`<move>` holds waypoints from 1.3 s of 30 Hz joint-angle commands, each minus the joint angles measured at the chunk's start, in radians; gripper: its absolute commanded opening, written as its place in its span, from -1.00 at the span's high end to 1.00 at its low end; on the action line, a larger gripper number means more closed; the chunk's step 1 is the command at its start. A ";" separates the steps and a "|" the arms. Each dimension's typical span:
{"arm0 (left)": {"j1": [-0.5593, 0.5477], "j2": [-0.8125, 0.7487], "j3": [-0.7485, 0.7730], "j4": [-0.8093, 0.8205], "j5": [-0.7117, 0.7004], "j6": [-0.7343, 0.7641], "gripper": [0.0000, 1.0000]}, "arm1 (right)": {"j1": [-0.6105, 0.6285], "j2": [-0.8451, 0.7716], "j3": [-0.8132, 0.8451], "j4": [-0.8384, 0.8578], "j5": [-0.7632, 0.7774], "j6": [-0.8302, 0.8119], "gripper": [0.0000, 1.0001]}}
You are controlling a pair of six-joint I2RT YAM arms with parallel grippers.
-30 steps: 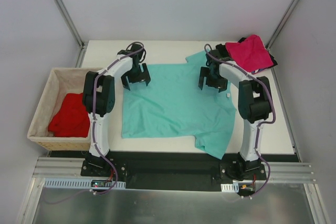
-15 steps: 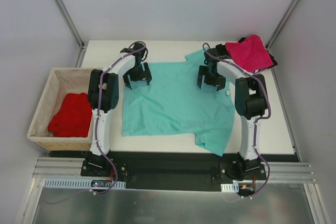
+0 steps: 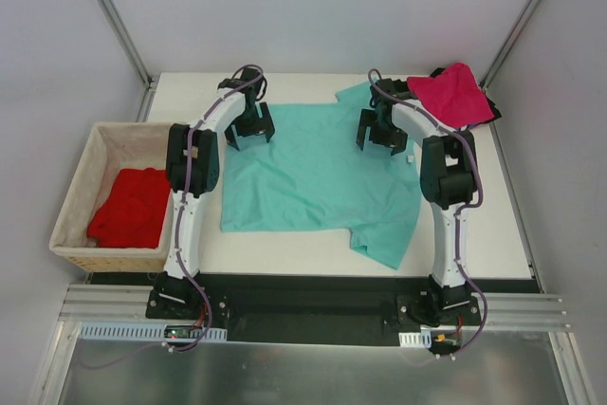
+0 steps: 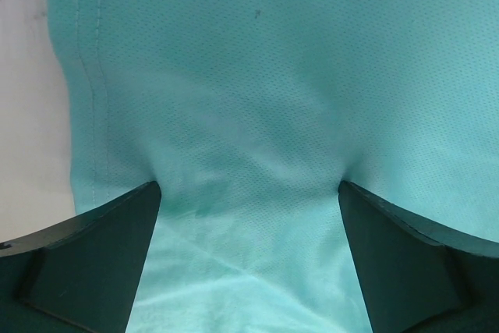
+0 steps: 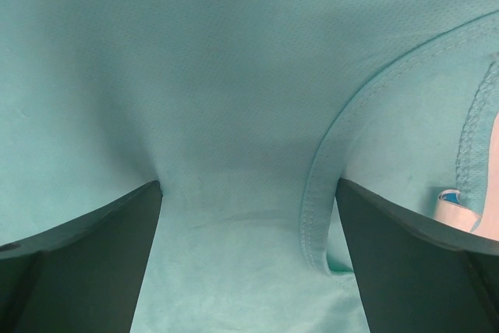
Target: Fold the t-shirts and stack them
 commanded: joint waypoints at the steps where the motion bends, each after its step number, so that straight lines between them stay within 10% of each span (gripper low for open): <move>1: 0.028 0.057 0.109 -0.043 0.005 0.023 -0.98 | -0.016 0.041 0.068 -0.036 -0.001 0.001 -0.97; 11: 0.048 0.075 0.230 -0.052 0.068 0.048 -0.98 | -0.031 -0.001 0.146 -0.059 0.022 -0.024 -0.97; 17: 0.011 -0.242 0.134 -0.036 0.030 0.081 -0.98 | 0.021 -0.305 0.000 -0.019 0.150 -0.088 -0.96; 25: -0.063 -0.835 -0.432 0.029 -0.088 0.074 -0.98 | 0.240 -0.834 -0.391 -0.083 0.288 -0.090 -0.98; 39: -0.087 -1.336 -1.053 0.048 -0.106 0.012 -0.89 | 0.450 -1.126 -0.825 -0.390 0.428 0.076 -0.75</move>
